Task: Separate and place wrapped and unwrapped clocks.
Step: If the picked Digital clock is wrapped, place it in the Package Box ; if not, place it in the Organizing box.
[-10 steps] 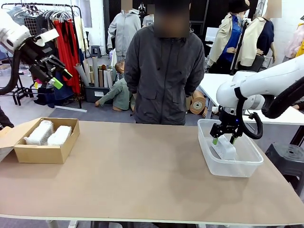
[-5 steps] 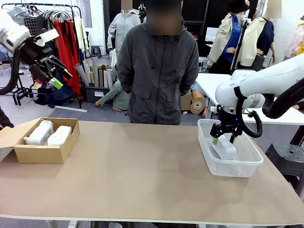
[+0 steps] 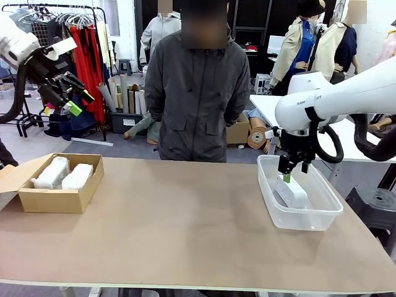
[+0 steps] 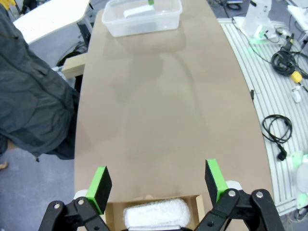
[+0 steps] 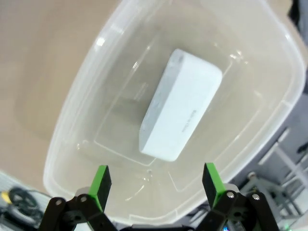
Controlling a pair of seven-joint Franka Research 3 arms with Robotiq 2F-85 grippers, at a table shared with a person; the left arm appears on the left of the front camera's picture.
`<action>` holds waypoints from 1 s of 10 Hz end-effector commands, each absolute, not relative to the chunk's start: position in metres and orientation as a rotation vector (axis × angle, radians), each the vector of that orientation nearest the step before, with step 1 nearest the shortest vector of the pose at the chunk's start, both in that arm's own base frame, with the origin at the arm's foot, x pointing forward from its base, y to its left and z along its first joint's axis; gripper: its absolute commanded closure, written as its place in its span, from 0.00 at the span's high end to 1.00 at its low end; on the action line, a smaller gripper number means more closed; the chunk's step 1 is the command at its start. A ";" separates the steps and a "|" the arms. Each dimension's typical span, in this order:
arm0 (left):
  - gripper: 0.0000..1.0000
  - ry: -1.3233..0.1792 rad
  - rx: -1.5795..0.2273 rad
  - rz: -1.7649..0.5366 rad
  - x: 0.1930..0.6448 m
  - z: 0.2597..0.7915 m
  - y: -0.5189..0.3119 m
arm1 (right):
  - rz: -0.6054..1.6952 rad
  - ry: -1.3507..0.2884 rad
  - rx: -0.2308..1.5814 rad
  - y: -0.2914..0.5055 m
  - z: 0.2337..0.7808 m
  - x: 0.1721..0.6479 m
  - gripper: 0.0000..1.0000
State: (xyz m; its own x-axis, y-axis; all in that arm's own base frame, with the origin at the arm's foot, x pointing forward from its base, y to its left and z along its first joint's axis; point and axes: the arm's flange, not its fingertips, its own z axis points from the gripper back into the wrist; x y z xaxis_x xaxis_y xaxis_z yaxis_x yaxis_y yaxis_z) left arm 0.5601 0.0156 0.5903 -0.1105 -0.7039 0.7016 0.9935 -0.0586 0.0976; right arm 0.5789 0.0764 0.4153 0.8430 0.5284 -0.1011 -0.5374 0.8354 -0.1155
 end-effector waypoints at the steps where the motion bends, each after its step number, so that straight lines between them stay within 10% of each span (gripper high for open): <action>1: 1.00 -0.668 -0.562 -1.578 0.559 0.590 0.016 | 0.752 0.012 -0.111 0.069 0.423 0.565 1.00; 10: 1.00 -0.668 -0.562 -1.578 0.559 0.590 0.016 | 1.263 -0.247 0.195 0.055 0.468 0.548 1.00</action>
State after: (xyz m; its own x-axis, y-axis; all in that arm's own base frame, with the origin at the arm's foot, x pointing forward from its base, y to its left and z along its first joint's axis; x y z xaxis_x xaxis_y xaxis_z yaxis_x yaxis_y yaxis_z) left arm 0.5601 0.0156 0.5903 -0.1105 -0.7039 0.7016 0.9935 -0.0587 0.0977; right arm 0.5518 0.0648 0.4660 0.2834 0.9230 0.2603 -0.9549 0.2966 -0.0120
